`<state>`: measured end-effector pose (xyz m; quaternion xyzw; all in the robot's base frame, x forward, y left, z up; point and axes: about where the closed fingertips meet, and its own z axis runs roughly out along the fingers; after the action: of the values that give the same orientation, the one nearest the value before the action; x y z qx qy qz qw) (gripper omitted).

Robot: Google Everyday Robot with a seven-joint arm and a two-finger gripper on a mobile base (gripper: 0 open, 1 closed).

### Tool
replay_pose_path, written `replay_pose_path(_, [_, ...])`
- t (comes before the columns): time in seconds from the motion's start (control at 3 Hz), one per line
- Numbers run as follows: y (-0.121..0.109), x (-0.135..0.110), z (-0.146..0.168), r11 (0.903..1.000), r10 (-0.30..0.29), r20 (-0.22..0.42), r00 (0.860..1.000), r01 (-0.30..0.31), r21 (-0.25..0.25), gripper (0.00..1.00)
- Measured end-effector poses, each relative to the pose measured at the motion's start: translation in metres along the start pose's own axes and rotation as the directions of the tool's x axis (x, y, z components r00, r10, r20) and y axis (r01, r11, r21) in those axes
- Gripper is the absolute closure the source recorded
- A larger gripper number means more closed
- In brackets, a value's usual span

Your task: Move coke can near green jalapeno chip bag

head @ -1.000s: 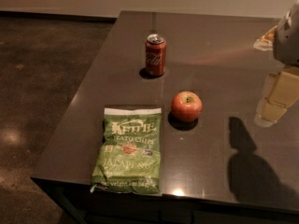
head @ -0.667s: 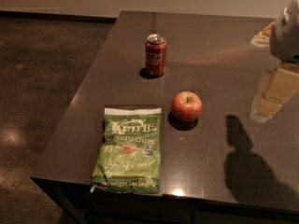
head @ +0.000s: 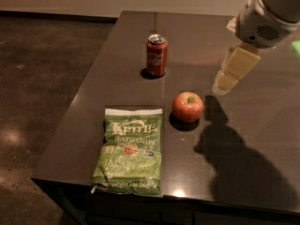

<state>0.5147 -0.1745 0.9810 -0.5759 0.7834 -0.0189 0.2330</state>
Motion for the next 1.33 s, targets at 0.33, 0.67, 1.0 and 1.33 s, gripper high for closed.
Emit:
replay_pose_path(0.33, [-0.036, -0.026, 0.035, 0.9963, 0.083, 0.054, 0.995, -0.084, 0.014, 0.00])
replay_pose_path(0.67, [-0.065, -0.050, 0.069, 0.9865, 0.163, 0.101, 0.981, -0.163, -0.011, 0.00])
replay_pose_path(1.0, [-0.087, -0.069, 0.098, 0.9718, 0.236, 0.146, 0.961, -0.232, -0.039, 0.00])
replay_pose_path(1.33, [-0.098, -0.086, 0.123, 0.9579, 0.287, 0.183, 0.940, -0.278, -0.073, 0.00])
